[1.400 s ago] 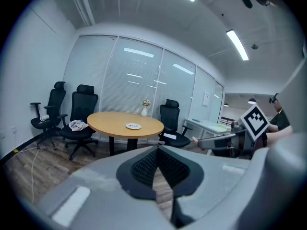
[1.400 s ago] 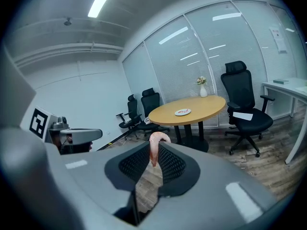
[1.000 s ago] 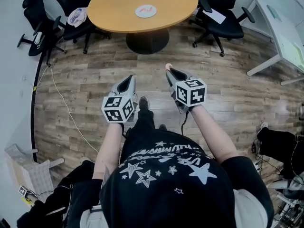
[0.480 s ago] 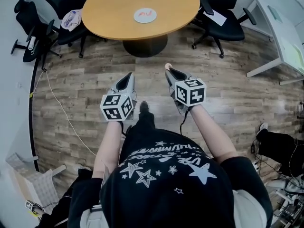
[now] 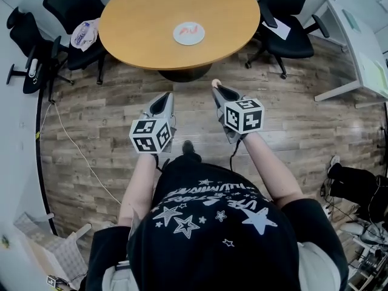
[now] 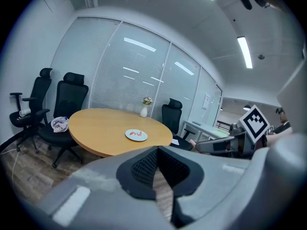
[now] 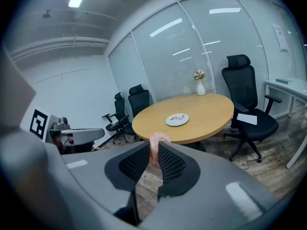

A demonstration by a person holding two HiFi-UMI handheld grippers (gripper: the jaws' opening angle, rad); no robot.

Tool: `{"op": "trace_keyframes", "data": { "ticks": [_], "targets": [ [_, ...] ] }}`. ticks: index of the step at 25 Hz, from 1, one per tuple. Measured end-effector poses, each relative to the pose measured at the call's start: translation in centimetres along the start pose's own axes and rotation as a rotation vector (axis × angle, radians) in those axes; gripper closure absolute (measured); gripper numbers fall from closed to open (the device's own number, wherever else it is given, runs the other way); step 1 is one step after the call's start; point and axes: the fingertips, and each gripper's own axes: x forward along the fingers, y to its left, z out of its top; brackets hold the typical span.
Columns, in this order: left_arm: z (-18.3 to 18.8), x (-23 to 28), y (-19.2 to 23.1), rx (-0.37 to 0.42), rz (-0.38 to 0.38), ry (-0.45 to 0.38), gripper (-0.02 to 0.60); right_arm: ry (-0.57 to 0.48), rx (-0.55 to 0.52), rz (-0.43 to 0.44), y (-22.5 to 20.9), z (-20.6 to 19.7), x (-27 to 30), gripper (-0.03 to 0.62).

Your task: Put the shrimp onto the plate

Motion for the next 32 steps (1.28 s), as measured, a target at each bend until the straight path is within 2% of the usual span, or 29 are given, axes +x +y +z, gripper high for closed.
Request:
{"op": "trace_keyframes", "data": {
  "ticks": [10, 20, 32],
  "targets": [
    [2.8, 4.3, 6.5, -0.021, -0.058, 0.022, 0.58, 0.01, 0.018, -0.065, -0.2, 3.8, 7.4, 0.537],
    [3.4, 6.1, 9.9, -0.048, -0.09, 0.041, 0.58, 0.025, 0.028, -0.121, -0.9, 4.8, 10.0, 0.537],
    [3.9, 8.7, 12.2, -0.056, -0.029, 0.042, 0.58, 0.043, -0.003, -0.057, -2.4, 6.5, 14.9, 0.536]
  ]
}}
